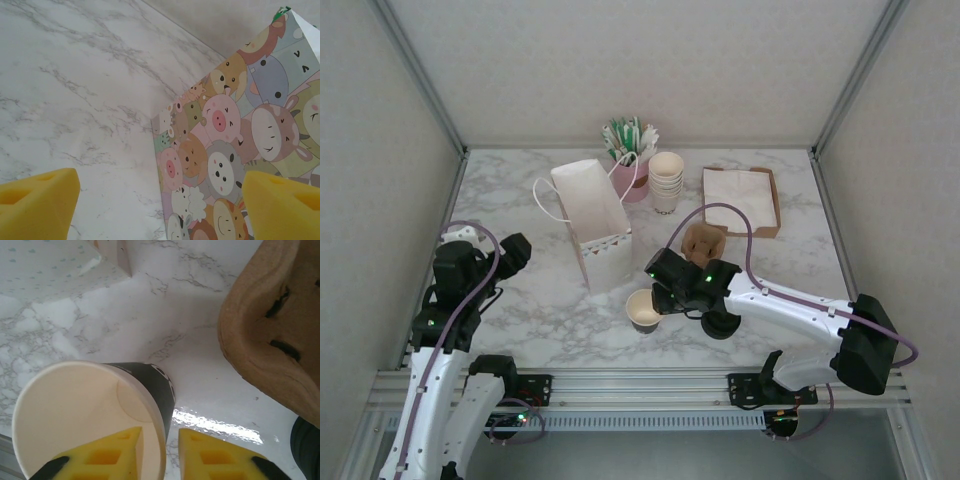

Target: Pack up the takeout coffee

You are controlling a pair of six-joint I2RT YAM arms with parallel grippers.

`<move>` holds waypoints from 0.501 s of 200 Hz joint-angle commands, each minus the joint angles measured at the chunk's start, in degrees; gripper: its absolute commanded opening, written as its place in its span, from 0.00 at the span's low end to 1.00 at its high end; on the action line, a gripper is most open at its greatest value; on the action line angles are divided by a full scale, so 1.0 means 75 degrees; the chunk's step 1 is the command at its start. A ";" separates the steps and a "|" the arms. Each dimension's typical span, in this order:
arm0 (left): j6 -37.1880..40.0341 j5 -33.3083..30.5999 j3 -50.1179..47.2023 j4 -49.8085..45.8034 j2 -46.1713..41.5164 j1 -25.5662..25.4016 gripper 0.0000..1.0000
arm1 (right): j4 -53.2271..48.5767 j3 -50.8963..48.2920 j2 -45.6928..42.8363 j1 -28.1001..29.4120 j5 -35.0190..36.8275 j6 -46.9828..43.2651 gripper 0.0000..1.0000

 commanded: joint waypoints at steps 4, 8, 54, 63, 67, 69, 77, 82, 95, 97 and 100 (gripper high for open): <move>0.0000 -0.0075 0.0019 -0.0106 -0.0021 0.0052 0.85 | -0.0601 0.0423 -0.0140 0.0100 0.0343 -0.0049 0.27; 0.0003 -0.0075 0.0025 -0.0100 -0.0022 0.0045 0.85 | -0.0676 0.0479 -0.0170 0.0106 0.0372 -0.0072 0.27; 0.0006 -0.0068 0.0025 -0.0100 -0.0010 0.0050 0.85 | -0.2570 0.1689 -0.0603 0.0107 0.1185 -0.0371 0.40; 0.0005 -0.0053 0.0020 -0.0103 -0.0016 0.0042 0.85 | -0.3017 0.1875 -0.0740 0.0097 0.1530 -0.0192 0.44; -0.0002 -0.0064 0.0030 -0.0100 -0.0010 0.0046 0.85 | -0.3192 0.1923 -0.0811 0.0074 0.1644 -0.0107 0.46; 0.0000 -0.0069 0.0022 -0.0100 -0.0010 0.0044 0.85 | -0.3253 0.1944 -0.0854 0.0067 0.1699 -0.0051 0.48; 0.0006 -0.0070 0.0019 -0.0102 -0.0021 0.0047 0.85 | -0.3550 0.1978 -0.1019 0.0002 0.1848 0.0177 0.53; 0.0008 -0.0070 0.0019 -0.0100 -0.0022 0.0045 0.85 | -0.3729 0.1966 -0.1123 -0.0060 0.1902 0.0302 0.55; 0.0003 -0.0061 0.0019 -0.0107 -0.0022 0.0051 0.85 | -0.4081 0.1842 -0.1420 -0.0221 0.2020 0.0579 0.60; -0.0001 -0.0056 0.0019 -0.0110 -0.0022 0.0045 0.85 | -0.4123 0.1818 -0.1469 -0.0247 0.2039 0.0633 0.61; 0.0002 -0.0055 0.0022 -0.0106 -0.0022 0.0049 0.85 | -0.4181 0.1754 -0.1545 -0.0295 0.2051 0.0702 0.62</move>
